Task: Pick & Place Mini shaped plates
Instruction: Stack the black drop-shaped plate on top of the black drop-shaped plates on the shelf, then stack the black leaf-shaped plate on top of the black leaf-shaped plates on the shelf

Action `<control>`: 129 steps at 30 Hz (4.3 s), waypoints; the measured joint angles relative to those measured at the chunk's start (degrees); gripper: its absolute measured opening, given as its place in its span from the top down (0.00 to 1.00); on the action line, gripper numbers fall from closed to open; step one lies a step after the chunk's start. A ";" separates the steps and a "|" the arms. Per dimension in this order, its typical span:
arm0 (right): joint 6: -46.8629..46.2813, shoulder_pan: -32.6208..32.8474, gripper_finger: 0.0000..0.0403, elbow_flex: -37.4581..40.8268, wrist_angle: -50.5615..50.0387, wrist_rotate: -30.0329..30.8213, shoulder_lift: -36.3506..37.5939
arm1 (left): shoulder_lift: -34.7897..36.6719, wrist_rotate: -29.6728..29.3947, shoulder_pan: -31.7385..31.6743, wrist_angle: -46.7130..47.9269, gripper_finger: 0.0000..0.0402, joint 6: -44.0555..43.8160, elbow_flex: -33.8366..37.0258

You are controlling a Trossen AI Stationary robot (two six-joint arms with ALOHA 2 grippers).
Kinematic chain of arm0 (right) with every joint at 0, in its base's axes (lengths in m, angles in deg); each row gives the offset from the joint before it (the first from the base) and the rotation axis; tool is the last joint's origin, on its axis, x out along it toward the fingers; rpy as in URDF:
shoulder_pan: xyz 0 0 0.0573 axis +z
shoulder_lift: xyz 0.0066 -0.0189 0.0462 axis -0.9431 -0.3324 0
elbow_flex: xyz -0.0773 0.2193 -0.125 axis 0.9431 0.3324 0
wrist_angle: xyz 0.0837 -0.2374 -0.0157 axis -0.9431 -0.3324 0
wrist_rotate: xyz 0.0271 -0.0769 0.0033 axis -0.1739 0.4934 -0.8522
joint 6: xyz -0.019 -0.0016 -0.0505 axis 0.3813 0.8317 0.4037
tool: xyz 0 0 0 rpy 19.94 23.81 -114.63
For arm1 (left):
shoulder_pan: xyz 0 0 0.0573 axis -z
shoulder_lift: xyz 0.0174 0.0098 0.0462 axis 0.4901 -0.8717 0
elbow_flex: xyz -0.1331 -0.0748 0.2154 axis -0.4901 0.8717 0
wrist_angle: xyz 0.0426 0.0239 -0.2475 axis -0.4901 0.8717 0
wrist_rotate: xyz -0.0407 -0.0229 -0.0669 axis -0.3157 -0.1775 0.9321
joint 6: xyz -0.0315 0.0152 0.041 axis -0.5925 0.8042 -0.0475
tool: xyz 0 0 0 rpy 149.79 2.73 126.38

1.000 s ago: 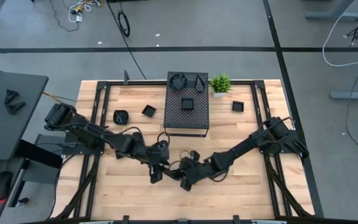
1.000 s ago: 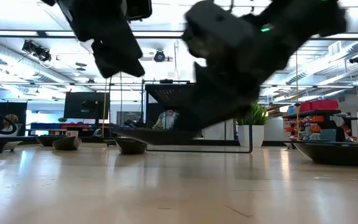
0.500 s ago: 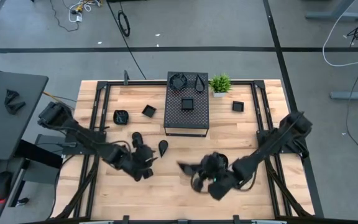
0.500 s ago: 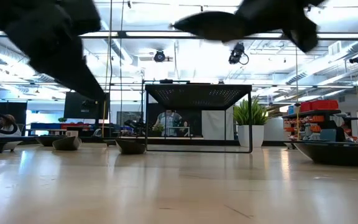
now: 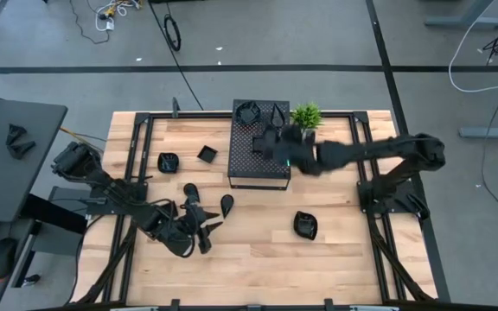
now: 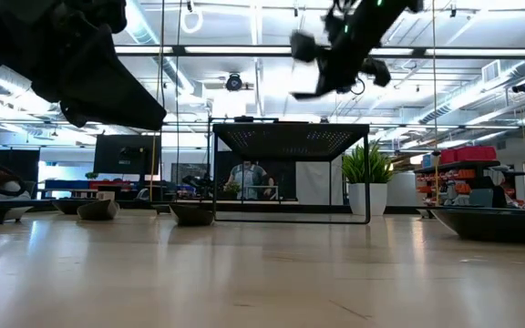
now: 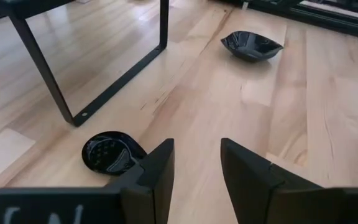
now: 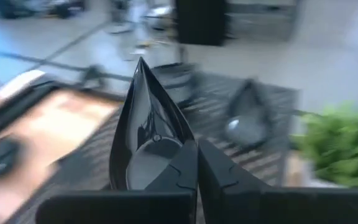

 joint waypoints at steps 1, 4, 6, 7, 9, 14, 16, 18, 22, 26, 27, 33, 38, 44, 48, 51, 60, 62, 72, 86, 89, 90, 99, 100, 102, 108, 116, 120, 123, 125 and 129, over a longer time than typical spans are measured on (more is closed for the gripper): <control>-0.54 -2.77 0.99 0.00 -1.03 -0.93 0.03 | 0.00 -0.02 -0.02 0.03 0.66 0.00 0.00; -3.04 -9.42 0.99 0.04 -3.62 -3.50 -0.15 | 0.00 -0.02 0.00 0.03 0.66 0.00 0.00; -4.32 -12.41 0.99 0.04 -3.65 -5.16 -0.31 | 0.00 -0.02 0.00 0.05 0.66 0.01 0.00; -4.96 -13.70 0.99 0.04 -3.28 -6.46 -0.42 | 0.00 -0.02 0.00 0.10 0.66 0.06 0.00; -5.24 -15.62 0.99 0.04 -1.54 -9.80 -0.92 | 0.00 -0.02 0.00 0.10 0.66 0.13 0.00; -5.86 -17.29 0.99 0.04 -0.58 -11.83 -2.12 | 0.00 -0.16 0.00 0.11 0.66 0.12 0.00; -6.75 -17.70 0.99 0.04 -0.48 -12.90 -3.05 | 0.00 -0.20 -0.02 0.11 0.66 0.13 0.00; -6.86 -18.29 0.99 0.04 -0.49 -14.01 -4.02 | 0.00 -0.22 -0.02 0.09 0.66 0.13 0.00; -8.30 -18.56 0.99 0.07 -0.13 -13.75 -5.61 | 0.00 -0.22 -0.04 0.09 0.66 0.12 0.00; -9.22 -18.76 0.99 0.07 -0.68 -12.52 -5.77 | 0.00 -0.22 -0.04 0.09 0.66 0.13 0.00; -9.61 -18.99 0.99 0.07 -0.91 -12.49 -5.77 | 0.00 -0.22 -0.04 0.09 0.66 0.12 0.00; -11.42 -19.78 0.96 0.07 -1.80 -12.42 -5.77 | 0.00 -0.22 -0.07 0.09 0.66 0.11 0.00; -12.30 -19.81 0.92 0.07 -1.60 -12.42 -5.77 | 0.00 -0.22 -0.07 0.09 0.66 0.11 0.00; -10.24 -19.51 0.89 0.07 0.58 -11.93 -5.53 | -0.02 -0.22 -0.07 0.09 0.66 0.11 0.00; -10.16 -19.48 0.89 0.04 0.20 -11.26 -4.75 | -0.02 -0.20 -0.07 0.09 0.66 0.08 0.00; -10.16 -19.48 0.89 0.02 0.28 -10.65 -4.51 | -0.02 -0.20 -0.07 0.07 0.66 0.07 0.00; -0.68 -19.24 0.89 0.02 3.38 -18.32 -4.42 | -0.02 -0.20 -0.07 0.09 0.66 0.00 0.00; 3.83 -19.24 0.89 0.02 6.25 -23.74 -4.76 | -0.02 -0.20 -0.07 0.09 0.66 0.02 0.00; 6.30 -21.02 0.97 0.02 8.67 -27.28 -6.64 | -0.04 -0.54 -0.46 0.07 0.66 0.13 0.00; 11.93 -19.98 0.97 0.02 11.44 -25.90 -3.41 | -0.07 -0.48 -0.44 0.09 0.66 -0.04 0.00; 14.69 -18.97 0.98 0.03 9.99 -25.90 -0.94 | -0.07 -0.46 -0.44 0.09 0.66 -0.06 0.00; 15.57 -18.38 0.98 0.02 9.21 -25.85 -0.03 | -0.07 -0.44 -0.44 0.09 0.66 -0.06 0.00; 17.12 0.64 0.99 0.02 -0.27 -17.43 5.37 | -0.07 0.68 -0.35 0.09 0.66 -0.09 0.00; 16.64 3.85 0.99 0.03 -0.64 -15.65 5.52 | -0.07 0.68 -0.35 0.09 0.66 -0.10 0.00; 15.76 10.37 0.99 0.02 -0.98 -12.87 5.64 | -0.06 0.68 -0.27 0.09 0.66 -0.35 0.00; 12.81 29.68 0.99 0.02 -0.25 -1.99 5.33 | -0.07 0.24 0.60 0.08 0.66 -0.50 0.00; 12.24 46.95 1.00 0.02 5.06 3.85 1.85 | -0.06 -0.61 0.66 -0.01 0.66 -1.66 -0.02; -3.22 50.01 1.00 0.02 -7.10 2.18 1.22 | -0.04 -0.61 0.66 -0.17 0.66 -1.66 -0.02; -23.73 49.48 0.99 0.02 -23.43 -5.32 1.22 | -0.04 -0.63 0.55 -0.15 0.66 -1.65 -0.01; -33.13 48.07 0.97 0.16 -33.22 -12.83 1.16 | -0.06 -0.63 0.34 -0.15 0.66 -1.55 -0.02; -34.37 43.93 0.88 3.64 -38.71 -25.81 1.34 | -0.05 -0.65 -0.38 -0.11 0.66 -1.51 -0.02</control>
